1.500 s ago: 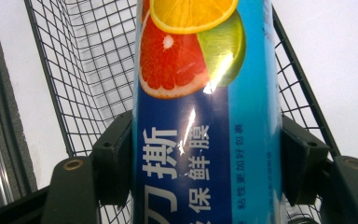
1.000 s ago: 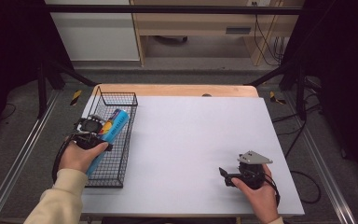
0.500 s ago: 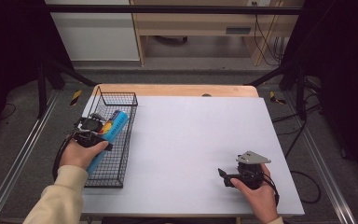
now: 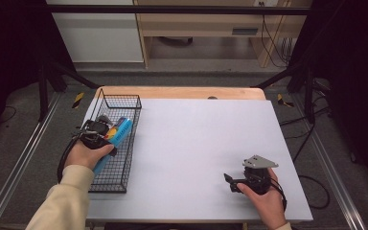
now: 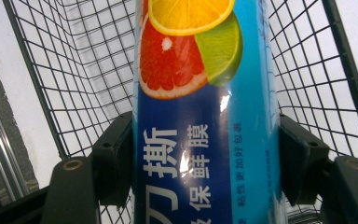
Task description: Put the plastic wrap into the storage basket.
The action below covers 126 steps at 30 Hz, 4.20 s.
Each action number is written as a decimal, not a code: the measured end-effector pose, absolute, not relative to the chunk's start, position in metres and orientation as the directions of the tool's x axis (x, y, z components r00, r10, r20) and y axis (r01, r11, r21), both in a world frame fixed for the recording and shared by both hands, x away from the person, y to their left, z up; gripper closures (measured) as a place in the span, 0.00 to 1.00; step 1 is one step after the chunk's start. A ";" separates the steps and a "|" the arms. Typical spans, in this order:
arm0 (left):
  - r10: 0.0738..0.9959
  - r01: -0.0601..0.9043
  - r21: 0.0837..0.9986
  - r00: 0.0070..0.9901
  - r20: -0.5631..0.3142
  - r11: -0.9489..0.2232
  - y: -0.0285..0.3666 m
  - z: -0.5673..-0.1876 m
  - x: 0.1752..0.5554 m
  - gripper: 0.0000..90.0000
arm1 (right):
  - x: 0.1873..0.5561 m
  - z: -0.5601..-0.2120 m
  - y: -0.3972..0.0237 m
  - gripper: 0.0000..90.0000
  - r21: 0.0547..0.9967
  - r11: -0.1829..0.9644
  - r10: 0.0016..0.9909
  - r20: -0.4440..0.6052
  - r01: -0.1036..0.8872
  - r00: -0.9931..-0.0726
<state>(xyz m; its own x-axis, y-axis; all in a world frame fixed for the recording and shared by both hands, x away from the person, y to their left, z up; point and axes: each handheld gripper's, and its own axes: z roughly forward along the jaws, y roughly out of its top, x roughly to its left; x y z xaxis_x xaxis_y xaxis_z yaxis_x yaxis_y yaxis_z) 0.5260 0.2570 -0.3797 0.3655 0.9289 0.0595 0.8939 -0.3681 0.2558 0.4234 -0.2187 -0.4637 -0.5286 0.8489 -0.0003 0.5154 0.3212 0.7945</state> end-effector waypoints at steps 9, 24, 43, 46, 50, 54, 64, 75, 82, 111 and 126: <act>0.928 0.898 0.238 0.366 0.063 -0.370 0.256 -0.382 0.528 0.35 | 0.424 -0.464 -0.219 0.09 0.792 0.329 0.845 -0.004 0.514 -0.535; 0.925 0.900 0.214 0.373 0.069 -0.379 0.254 -0.384 0.530 0.35 | 0.424 -0.465 -0.219 0.09 0.788 0.329 0.845 0.000 0.520 -0.535; 0.913 0.892 0.194 0.393 0.109 -0.408 0.249 -0.385 0.530 0.34 | 0.424 -0.465 -0.218 0.09 0.783 0.333 0.844 0.000 0.525 -0.536; 0.914 0.892 0.202 0.393 0.100 -0.405 0.251 -0.384 0.530 0.34 | 0.424 -0.465 -0.218 0.09 0.783 0.336 0.843 -0.002 0.524 -0.537; 0.914 0.889 0.212 0.393 0.100 -0.406 0.251 -0.383 0.529 0.34 | 0.424 -0.465 -0.218 0.09 0.783 0.334 0.844 -0.001 0.524 -0.536; 0.914 0.887 0.221 0.393 0.098 -0.405 0.251 -0.382 0.528 0.34 | 0.424 -0.465 -0.218 0.09 0.784 0.333 0.844 0.000 0.525 -0.536; 0.912 0.879 0.244 0.397 0.101 -0.410 0.252 -0.380 0.526 0.34 | 0.424 -0.465 -0.218 0.08 0.784 0.331 0.844 0.002 0.525 -0.536; 0.912 0.865 0.292 0.399 0.093 -0.408 0.254 -0.375 0.520 0.34 | 0.423 -0.464 -0.219 0.08 0.789 0.330 0.845 -0.002 0.518 -0.535; 0.902 0.835 0.347 0.417 0.109 -0.428 0.252 -0.371 0.515 0.26 | 0.423 -0.464 -0.219 0.08 0.791 0.326 0.846 0.000 0.517 -0.533; 0.887 0.656 0.630 0.447 0.120 -0.416 0.239 -0.340 0.468 0.08 | 0.423 -0.462 -0.220 0.07 0.799 0.316 0.855 -0.007 0.511 -0.519; 0.815 0.517 0.707 0.560 0.148 -0.483 0.193 -0.328 0.447 0.07 | 0.423 -0.461 -0.223 0.06 0.798 0.326 0.855 -0.021 0.506 -0.518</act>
